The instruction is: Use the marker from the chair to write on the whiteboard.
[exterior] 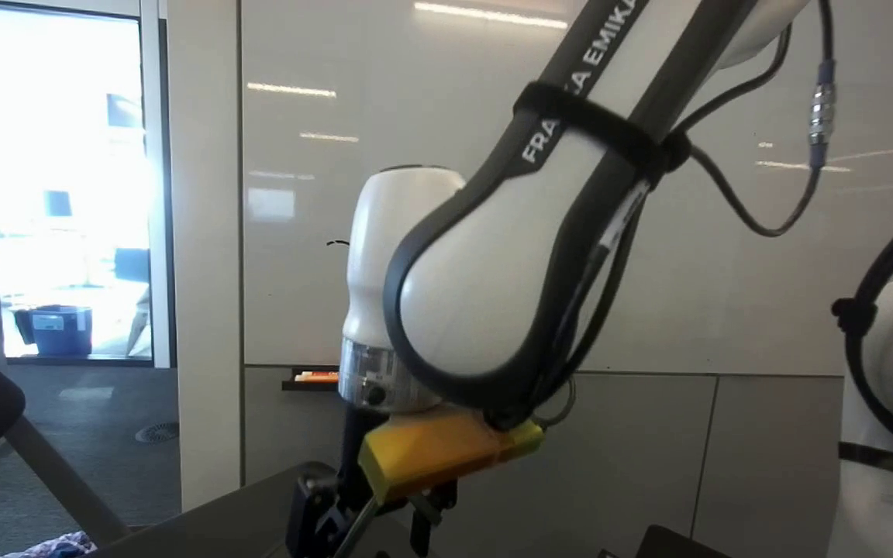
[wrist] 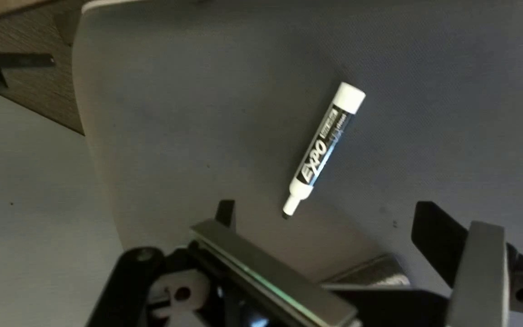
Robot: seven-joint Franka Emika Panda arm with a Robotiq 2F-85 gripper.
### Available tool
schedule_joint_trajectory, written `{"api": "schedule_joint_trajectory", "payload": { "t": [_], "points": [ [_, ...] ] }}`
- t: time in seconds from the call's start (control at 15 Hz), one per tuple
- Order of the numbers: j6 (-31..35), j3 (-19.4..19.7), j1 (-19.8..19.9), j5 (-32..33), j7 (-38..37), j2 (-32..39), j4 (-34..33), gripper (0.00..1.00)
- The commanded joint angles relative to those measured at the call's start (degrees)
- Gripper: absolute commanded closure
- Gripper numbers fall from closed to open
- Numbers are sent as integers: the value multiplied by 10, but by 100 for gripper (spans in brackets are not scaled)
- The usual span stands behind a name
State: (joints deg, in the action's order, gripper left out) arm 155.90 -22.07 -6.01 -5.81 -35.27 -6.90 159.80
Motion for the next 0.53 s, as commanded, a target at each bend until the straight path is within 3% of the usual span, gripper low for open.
{"api": "schedule_joint_trajectory", "payload": {
  "t": [0.0,0.2,0.47],
  "points": [
    [13,-30,41,130,-157,64,-2,0],
    [16,-12,33,177,-209,130,-27,0],
    [45,-12,29,152,-185,199,-58,0]
  ]
}}
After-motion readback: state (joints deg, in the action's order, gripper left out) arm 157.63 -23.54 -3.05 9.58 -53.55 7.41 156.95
